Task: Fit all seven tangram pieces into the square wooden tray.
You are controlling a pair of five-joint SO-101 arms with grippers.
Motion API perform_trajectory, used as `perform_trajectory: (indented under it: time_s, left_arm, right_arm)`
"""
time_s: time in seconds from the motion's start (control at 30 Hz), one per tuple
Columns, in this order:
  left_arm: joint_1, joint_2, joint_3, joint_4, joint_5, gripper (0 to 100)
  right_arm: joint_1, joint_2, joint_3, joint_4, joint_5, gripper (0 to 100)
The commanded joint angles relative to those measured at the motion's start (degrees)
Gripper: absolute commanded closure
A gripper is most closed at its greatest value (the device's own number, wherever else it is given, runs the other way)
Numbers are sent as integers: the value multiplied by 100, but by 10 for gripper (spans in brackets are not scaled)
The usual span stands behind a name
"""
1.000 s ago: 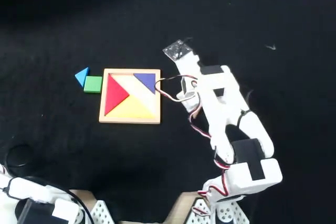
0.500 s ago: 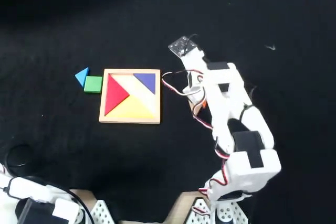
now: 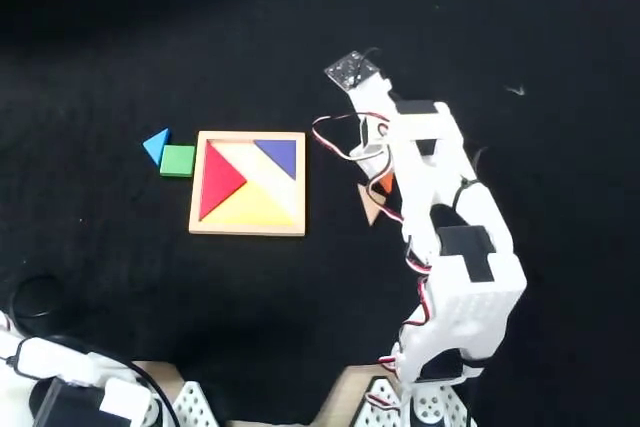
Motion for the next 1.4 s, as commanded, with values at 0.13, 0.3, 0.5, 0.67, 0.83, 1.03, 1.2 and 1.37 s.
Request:
perform_trajectory:
  time_s: [0.13,0.3,0.5,0.67,0.83,1.03,1.2,1.37]
  left_arm:
    - [84,-35,4,-97,62,970]
    - [84,-35,4,-97,62,970]
    - [84,-35,4,-97,62,970]
    - [84,-35,4,-97,62,970]
    - [84,-35,4,-97,62,970]
    - [84,-35,4,-97,62,970]
    - [84,-35,4,-97,62,970]
    - [84,-35,4,-97,62,970]
  right_arm:
    - [79,48,-119,53,281,882]
    - [9,57,-119,387,765,881]
    - [26,57,-119,404,782,879]
    - [26,57,-119,413,800,832]
    - [35,145,-189,413,809,837]
    - [202,180,-391,396,809,912]
    - [299,-163,-497,457,774,911]
    - [290,-303,-505,598,782,913]
